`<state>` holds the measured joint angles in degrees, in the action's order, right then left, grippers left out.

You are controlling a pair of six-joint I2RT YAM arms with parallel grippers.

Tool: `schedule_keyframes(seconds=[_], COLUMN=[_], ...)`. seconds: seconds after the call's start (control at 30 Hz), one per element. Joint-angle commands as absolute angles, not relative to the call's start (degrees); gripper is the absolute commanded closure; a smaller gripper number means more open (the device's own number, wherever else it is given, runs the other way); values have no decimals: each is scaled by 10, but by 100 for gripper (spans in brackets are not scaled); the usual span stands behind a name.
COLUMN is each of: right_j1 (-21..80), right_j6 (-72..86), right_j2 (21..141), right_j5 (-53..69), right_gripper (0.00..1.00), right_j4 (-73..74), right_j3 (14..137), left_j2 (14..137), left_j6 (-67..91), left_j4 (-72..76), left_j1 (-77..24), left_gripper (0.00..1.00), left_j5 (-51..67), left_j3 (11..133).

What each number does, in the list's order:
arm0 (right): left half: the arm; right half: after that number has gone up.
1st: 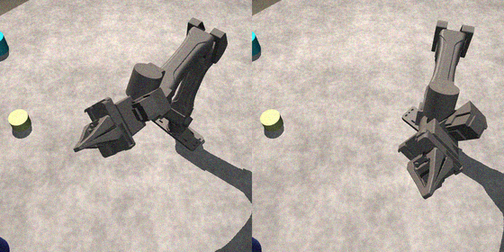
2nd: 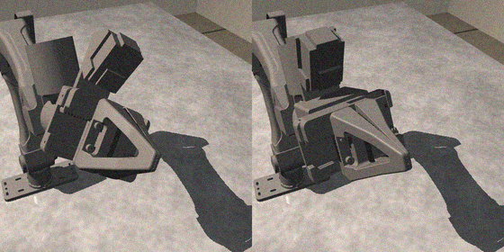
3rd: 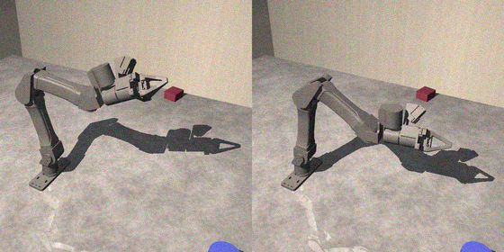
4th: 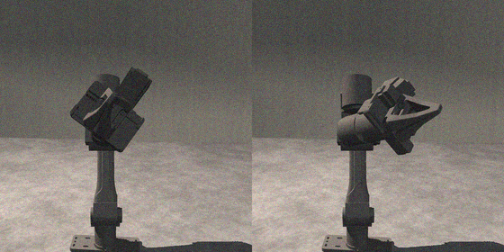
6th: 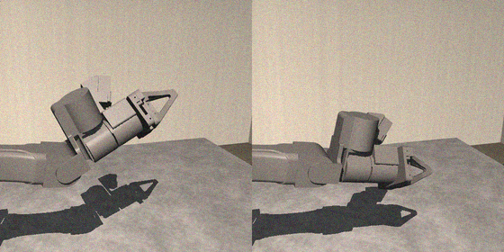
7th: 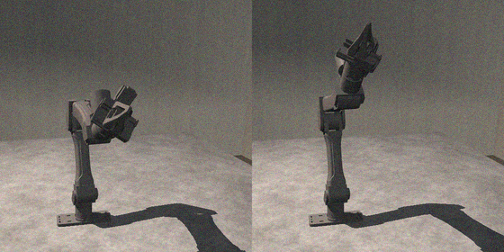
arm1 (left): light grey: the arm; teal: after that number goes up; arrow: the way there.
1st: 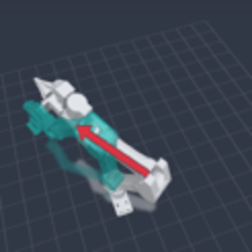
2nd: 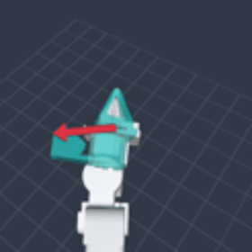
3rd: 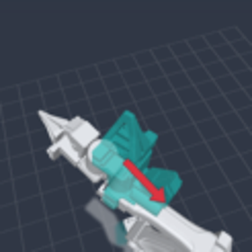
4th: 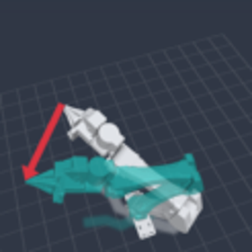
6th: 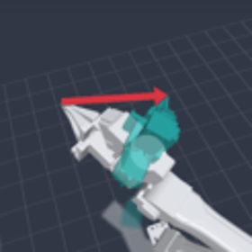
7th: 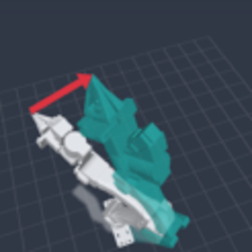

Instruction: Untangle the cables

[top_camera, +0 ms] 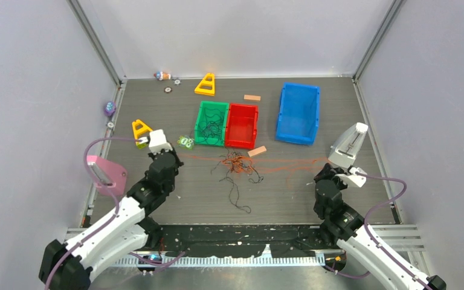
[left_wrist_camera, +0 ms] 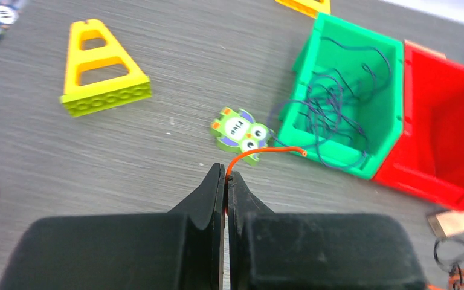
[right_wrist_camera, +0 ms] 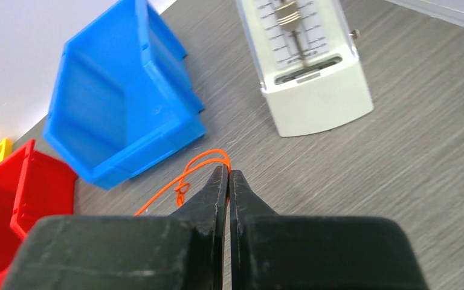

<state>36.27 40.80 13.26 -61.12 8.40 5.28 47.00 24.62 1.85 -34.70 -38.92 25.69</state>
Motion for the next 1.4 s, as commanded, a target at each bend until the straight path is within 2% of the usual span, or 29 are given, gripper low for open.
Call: schedule_keyframes(seconds=[0.0,0.1,0.17,0.27,0.33,0.4,0.47,0.53,0.63,0.83,1.1,1.27,1.37], right_j1=[361,361,361,361,361,361,361,361,361,361,361,361,361], right_j6=[489,434,331,248,218,216,215,210,197,198,201,197,188], right_j2=[133,141,144,150,161,183,212,245,291,348,377,383,386], right_j5=[-704,-650,-580,-456,-379,-332,-292,-235,-173,-57,24,28,14], right_gripper=[95,95,95,95,95,95,95,95,94,95,95,95,95], right_j4=[145,92,26,-86,-125,-125,-103,-72,-27,59,129,160,179], right_j3=[80,75,65,51,45,58,91,138,226,363,502,580,632], left_j2=[402,402,413,441,467,492,519,542,582,673,860,967,1001], left_j6=[270,262,242,173,141,132,123,115,96,74,102,111,117], left_j4=[55,68,76,117,134,146,159,171,184,229,151,41,11], left_j1=[-341,-341,-342,-341,-341,-346,-351,-357,-373,-419,-438,-452,-461], left_gripper=[100,100,100,99,76,53,40,32,30,24,20,30,32], left_j5=[-521,-507,-469,-302,-183,-114,-63,-16,65,139,177,181,192], left_j3=[215,211,219,230,242,252,258,267,288,331,458,563,597])
